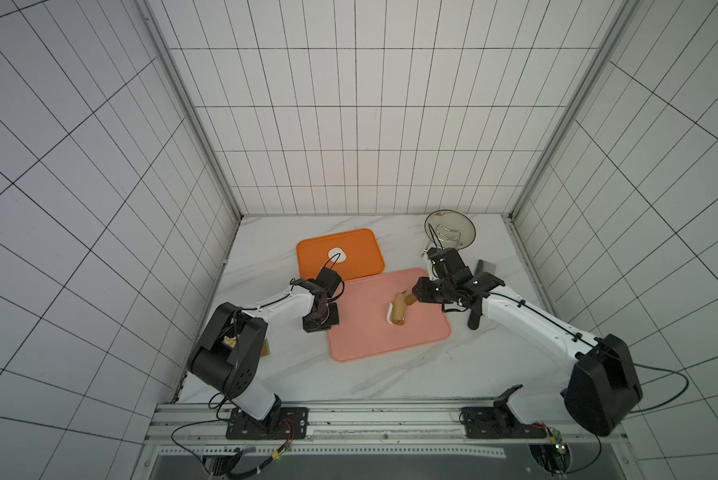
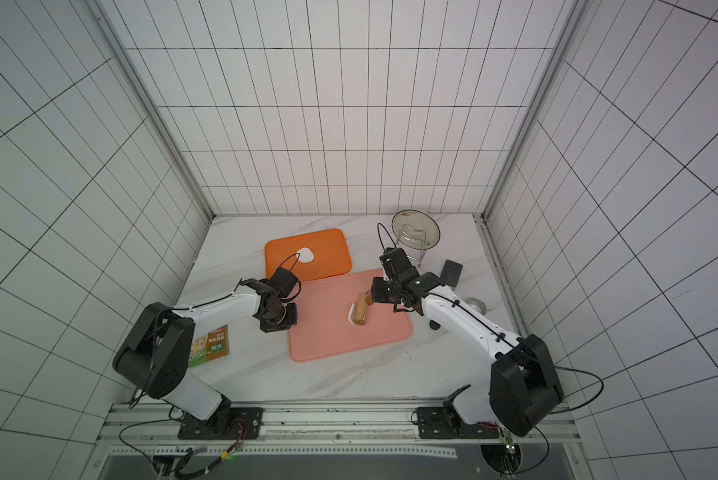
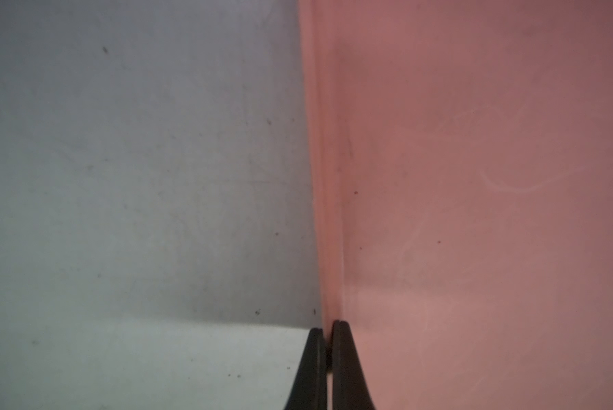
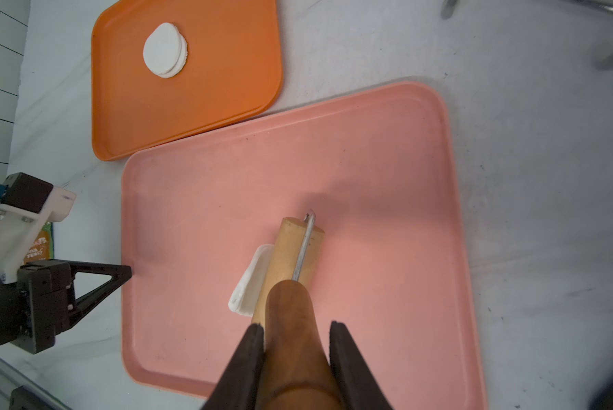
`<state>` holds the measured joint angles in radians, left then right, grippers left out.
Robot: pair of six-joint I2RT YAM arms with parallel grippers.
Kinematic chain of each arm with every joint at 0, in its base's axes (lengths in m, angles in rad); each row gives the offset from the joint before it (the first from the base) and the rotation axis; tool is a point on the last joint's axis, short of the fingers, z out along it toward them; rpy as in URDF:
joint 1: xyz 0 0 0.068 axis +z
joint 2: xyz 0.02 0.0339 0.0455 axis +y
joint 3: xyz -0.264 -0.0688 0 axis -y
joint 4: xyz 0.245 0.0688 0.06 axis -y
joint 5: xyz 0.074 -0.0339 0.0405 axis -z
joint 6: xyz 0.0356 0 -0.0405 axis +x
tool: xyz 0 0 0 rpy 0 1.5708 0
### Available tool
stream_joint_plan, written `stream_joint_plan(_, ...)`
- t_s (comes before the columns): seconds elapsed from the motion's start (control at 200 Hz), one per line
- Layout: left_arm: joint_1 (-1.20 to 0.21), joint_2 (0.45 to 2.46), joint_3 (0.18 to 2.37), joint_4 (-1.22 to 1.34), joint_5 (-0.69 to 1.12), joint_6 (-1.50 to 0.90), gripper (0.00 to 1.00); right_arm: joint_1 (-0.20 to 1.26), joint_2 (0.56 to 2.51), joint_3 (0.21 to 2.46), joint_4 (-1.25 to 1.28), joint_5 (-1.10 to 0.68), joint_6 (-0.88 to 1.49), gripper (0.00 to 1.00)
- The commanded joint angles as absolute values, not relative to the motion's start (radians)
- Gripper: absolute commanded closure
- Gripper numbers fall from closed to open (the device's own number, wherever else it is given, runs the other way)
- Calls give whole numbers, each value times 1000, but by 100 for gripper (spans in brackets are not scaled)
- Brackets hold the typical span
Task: Roll out the dumpling wrappers from the dough
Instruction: Flatten out the dough on the work surface.
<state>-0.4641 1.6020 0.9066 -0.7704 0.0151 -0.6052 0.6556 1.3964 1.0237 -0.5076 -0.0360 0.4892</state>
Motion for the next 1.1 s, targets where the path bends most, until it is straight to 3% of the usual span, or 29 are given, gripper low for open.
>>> stream_joint_plan(0.0,-466,1600,889,-769,-21,-600,100,669,1472,945,-726,211,407,100)
stream_joint_plan(0.795,-482,1599,888,-770,-15,-601,100,715,1372,1281,-601,-129,373,100)
stream_joint_plan(1.095,-485,1595,884,-771,-12,-603,100,726,1446,1164,-484,-159,406,100)
